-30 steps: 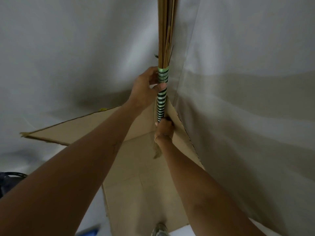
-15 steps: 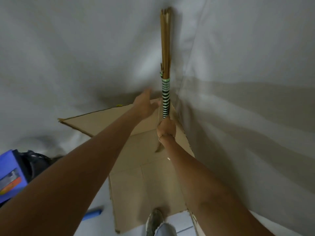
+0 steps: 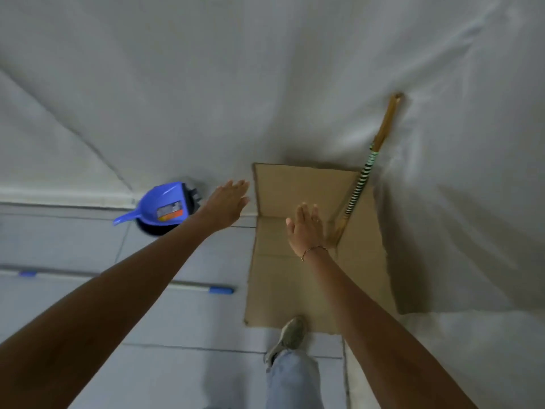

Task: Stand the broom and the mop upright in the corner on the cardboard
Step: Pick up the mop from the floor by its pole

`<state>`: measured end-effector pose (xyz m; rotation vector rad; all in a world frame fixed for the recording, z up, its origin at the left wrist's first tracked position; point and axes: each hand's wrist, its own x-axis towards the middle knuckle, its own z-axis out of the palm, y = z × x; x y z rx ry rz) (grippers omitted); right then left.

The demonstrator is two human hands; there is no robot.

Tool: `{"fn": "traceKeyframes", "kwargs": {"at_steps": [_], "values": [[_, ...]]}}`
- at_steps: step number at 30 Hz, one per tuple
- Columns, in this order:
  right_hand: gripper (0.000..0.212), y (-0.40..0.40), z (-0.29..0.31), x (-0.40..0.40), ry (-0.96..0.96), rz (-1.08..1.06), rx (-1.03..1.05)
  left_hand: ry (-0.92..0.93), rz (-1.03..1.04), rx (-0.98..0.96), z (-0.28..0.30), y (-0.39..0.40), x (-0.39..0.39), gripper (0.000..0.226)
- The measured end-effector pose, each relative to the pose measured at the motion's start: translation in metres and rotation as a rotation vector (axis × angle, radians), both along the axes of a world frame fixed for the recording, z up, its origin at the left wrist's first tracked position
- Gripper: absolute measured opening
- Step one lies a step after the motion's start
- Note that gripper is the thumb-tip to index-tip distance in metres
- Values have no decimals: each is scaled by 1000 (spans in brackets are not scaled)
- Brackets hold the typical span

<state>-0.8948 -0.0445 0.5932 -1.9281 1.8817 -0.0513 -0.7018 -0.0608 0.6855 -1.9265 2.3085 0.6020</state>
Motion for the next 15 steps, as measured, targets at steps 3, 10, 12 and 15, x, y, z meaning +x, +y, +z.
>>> {"fn": "traceKeyframes", "kwargs": {"at_steps": [3, 10, 12, 15], "values": [[58, 48, 22, 62, -5, 91, -4, -41, 110, -24, 16, 79, 73, 45], [56, 162, 40, 232, -54, 371, 44, -88, 359, 26, 16, 239, 240, 50], [56, 190, 42, 279, -50, 463, 67, -66, 437, 43, 14, 272, 281, 57], [57, 216, 45, 341, -53, 564, 88, -31, 544, 104, 0, 310, 334, 61]]}}
